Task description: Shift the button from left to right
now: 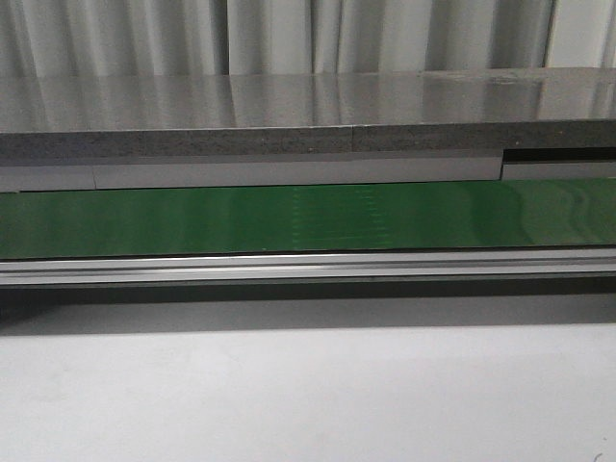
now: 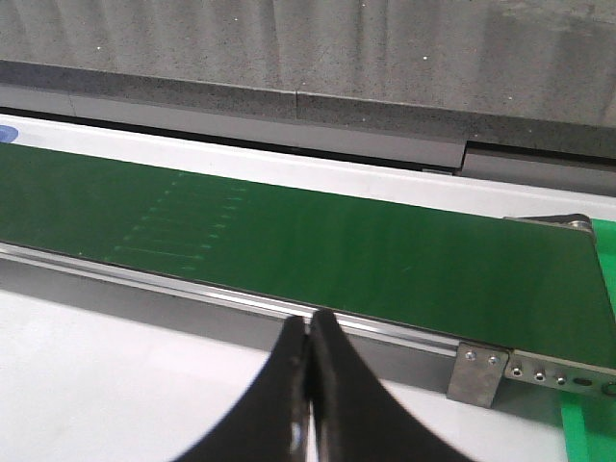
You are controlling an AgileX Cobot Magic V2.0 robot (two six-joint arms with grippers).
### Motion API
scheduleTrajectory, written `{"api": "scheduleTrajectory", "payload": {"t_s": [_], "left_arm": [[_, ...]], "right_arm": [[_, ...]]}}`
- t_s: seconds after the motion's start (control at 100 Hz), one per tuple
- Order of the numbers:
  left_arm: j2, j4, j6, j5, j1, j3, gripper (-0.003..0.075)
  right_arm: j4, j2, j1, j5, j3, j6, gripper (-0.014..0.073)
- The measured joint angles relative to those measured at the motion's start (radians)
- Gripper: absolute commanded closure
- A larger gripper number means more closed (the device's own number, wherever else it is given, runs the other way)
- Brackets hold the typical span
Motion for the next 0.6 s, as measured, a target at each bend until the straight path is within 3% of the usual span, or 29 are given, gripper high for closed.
{"api": "scheduleTrajectory", "payload": {"t_s": [0.18, 0.33, 0.6], "left_arm": [[0.0, 0.0, 0.0, 0.0, 0.0, 0.0, 0.0741], [0.0, 0.0, 0.0, 0.0, 0.0, 0.0, 0.0741], [0.0, 0.0, 0.0, 0.0, 0.0, 0.0, 0.0741]], "right_arm": [[0.0, 0.0, 0.0, -0.01, 0.007, 0.0, 0.0661], [-0.02, -0.002, 0.0, -0.098, 0.05, 0.004, 0.0661], [-0.143, -0.125, 0.001, -0.23, 0.203, 0.141, 0.0661]]}}
